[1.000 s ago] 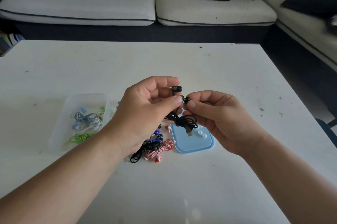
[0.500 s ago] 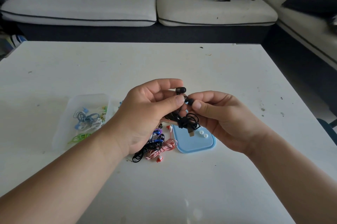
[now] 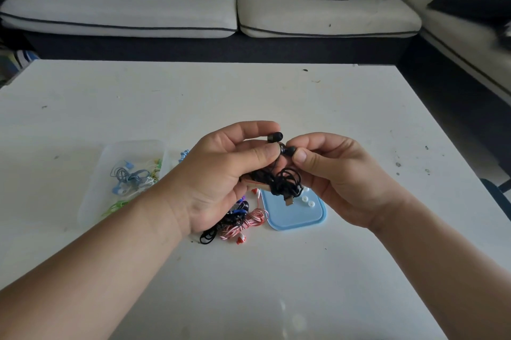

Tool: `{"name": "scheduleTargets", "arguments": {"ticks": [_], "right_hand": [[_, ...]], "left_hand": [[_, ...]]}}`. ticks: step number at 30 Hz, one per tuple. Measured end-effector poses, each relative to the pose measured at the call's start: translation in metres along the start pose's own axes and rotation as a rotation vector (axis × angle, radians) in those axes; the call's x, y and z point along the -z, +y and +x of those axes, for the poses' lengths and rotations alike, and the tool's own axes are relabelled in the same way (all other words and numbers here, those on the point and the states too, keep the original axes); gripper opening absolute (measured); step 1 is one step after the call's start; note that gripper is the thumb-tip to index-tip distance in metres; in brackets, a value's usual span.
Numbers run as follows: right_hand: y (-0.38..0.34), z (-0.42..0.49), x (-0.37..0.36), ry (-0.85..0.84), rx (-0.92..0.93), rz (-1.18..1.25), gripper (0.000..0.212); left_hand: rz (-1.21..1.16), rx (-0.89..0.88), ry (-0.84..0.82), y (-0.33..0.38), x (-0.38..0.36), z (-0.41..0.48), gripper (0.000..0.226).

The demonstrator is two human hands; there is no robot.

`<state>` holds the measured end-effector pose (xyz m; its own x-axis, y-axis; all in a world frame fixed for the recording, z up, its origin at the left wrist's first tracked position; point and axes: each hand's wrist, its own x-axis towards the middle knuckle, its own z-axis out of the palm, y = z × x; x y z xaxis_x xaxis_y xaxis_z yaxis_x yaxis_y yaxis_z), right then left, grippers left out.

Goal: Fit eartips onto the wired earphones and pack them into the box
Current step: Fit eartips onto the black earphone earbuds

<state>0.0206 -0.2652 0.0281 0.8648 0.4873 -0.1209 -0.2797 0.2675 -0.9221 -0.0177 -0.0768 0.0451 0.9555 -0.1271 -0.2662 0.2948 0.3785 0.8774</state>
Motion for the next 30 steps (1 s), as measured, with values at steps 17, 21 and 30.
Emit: {"name": "scheduleTargets", "arguments": {"ticks": [17, 21, 30], "right_hand": [[0.006, 0.005, 0.005, -0.063, -0.070, -0.035, 0.016], [0.007, 0.007, 0.004, -0.057, -0.105, 0.004, 0.013], [0.009, 0.009, -0.002, 0.027, -0.098, 0.134, 0.011]], "left_hand": [[0.158, -0.032, -0.070, 0.004, 0.007, -0.001, 0.025], [0.166, -0.047, -0.059, 0.004, 0.009, 0.000, 0.025], [0.227, -0.267, 0.135, -0.005, 0.007, 0.007, 0.029]]}}
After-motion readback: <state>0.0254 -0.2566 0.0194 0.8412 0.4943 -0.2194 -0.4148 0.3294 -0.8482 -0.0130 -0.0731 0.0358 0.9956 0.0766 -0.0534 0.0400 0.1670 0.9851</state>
